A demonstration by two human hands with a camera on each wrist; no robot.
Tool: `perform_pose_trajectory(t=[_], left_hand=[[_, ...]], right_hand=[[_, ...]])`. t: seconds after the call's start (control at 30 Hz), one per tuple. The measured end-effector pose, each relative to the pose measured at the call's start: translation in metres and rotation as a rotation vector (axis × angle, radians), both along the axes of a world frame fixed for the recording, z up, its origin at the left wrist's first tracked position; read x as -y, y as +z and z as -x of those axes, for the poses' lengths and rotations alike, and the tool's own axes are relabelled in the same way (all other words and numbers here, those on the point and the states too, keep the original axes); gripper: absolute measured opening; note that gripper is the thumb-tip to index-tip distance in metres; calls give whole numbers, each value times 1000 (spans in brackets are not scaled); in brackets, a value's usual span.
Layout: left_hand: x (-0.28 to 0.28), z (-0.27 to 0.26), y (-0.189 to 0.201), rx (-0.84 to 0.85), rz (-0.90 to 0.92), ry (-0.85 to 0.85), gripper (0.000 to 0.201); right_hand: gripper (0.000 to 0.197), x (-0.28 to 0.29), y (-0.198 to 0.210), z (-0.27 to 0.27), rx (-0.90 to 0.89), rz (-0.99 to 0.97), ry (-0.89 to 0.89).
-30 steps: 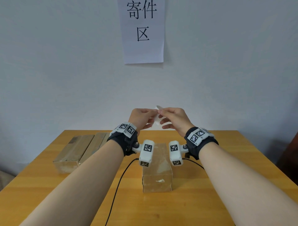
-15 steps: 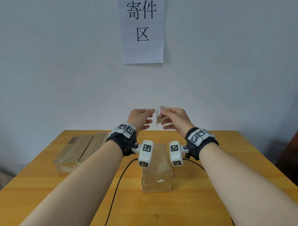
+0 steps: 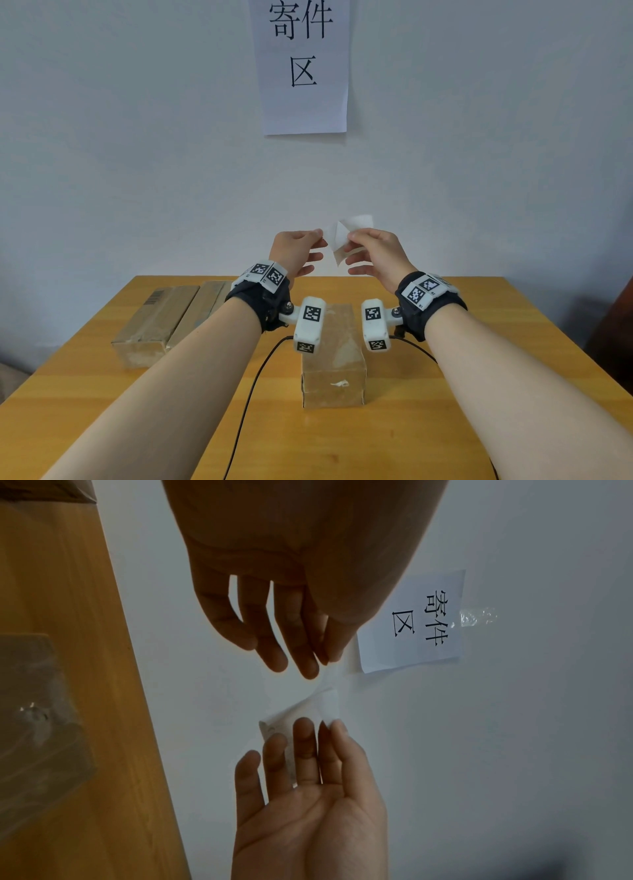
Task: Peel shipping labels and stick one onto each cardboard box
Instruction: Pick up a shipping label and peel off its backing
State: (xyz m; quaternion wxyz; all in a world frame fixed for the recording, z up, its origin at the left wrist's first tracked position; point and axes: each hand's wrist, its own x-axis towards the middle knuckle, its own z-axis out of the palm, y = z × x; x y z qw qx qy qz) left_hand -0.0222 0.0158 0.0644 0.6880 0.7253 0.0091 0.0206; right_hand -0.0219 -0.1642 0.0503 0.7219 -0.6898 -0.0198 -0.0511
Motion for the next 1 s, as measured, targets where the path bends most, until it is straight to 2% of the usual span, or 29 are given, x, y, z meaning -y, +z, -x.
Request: perform_pose_trajectory(t=[1.0], left_hand=[[-5,11,7,-38,118,37,19]], right_hand=[[20,9,2,6,-73,-146,-83]])
